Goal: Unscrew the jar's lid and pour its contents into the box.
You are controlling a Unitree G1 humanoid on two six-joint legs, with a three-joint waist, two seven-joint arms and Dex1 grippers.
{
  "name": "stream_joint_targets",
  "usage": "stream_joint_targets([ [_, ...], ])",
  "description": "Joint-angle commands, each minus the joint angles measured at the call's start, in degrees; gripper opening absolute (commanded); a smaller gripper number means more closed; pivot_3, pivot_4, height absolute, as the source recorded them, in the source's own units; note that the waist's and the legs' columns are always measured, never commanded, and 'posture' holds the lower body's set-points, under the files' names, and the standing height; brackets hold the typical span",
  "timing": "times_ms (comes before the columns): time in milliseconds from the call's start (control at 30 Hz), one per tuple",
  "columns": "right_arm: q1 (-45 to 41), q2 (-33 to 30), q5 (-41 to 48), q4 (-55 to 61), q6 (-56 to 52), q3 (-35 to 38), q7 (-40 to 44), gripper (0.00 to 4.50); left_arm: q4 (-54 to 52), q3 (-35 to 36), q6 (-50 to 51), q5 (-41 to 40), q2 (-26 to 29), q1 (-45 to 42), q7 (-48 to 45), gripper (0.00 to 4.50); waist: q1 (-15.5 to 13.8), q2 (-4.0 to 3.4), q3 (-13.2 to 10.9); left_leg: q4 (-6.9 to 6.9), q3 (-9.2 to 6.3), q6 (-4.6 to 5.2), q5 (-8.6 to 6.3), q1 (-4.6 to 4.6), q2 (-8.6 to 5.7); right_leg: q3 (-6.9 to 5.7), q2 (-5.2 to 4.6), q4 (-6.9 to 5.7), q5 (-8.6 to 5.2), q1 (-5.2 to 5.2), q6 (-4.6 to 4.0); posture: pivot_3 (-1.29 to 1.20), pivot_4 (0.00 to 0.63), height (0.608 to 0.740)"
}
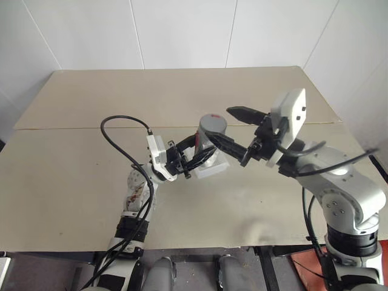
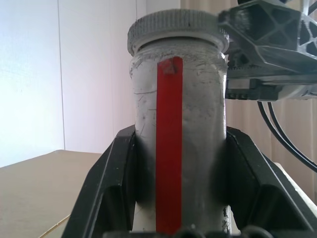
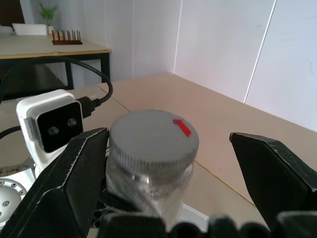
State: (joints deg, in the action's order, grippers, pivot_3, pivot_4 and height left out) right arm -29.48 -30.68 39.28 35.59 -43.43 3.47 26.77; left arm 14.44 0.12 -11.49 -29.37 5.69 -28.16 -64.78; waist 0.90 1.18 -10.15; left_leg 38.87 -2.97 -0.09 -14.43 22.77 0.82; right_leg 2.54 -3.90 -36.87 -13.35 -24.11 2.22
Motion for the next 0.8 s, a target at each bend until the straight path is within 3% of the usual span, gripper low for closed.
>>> stream_joint_targets([
  [33, 0.5, -0.9, 0.7, 2.1, -0.2, 2.8, -1.3, 4.48, -0.8, 0.7, -0.4, -1.2, 0.0, -1.1, -0.4, 2.11, 0.0, 0.0, 0.0, 0.0, 0.0, 0.0, 0.0, 0.0, -0.01, 0.0, -0.01, 0.0, 0.0, 0.0, 0.0, 0.0, 0.15, 0.74],
  [300, 1.9, -1.5, 2.7, 2.6, -0.5, 4.4, -1.4, 4.48, -0.6, 1.0, -0.3, -1.5, 0.0, -1.3, -0.6, 2.11, 0.0, 0.0, 0.0, 0.0, 0.0, 0.0, 0.0, 0.0, 0.0, 0.0, 0.0, 0.0, 0.0, 0.01, 0.0, 0.0, 0.15, 0.74],
  [500, 0.8, -1.5, 11.6, 3.8, -2.3, 6.3, -0.7, 4.48, 0.1, 1.1, -1.2, -0.6, -0.3, -1.2, -0.5, 2.11, 0.0, 0.0, 0.0, 0.01, 0.0, 0.0, 0.0, 0.0, 0.0, 0.0, 0.0, 0.0, 0.0, 0.01, 0.0, 0.0, 0.15, 0.74],
  [800, -2.5, 0.9, 6.6, 1.1, -1.5, -0.6, -3.9, 4.48, -0.5, -0.2, -2.9, 0.4, -1.5, -0.4, -0.4, 2.11, 0.0, 0.0, 0.0, 0.01, 0.0, 0.0, 0.0, -0.01, 0.0, 0.0, 0.0, -0.01, 0.0, 0.01, 0.0, 0.0, 0.15, 0.74],
])
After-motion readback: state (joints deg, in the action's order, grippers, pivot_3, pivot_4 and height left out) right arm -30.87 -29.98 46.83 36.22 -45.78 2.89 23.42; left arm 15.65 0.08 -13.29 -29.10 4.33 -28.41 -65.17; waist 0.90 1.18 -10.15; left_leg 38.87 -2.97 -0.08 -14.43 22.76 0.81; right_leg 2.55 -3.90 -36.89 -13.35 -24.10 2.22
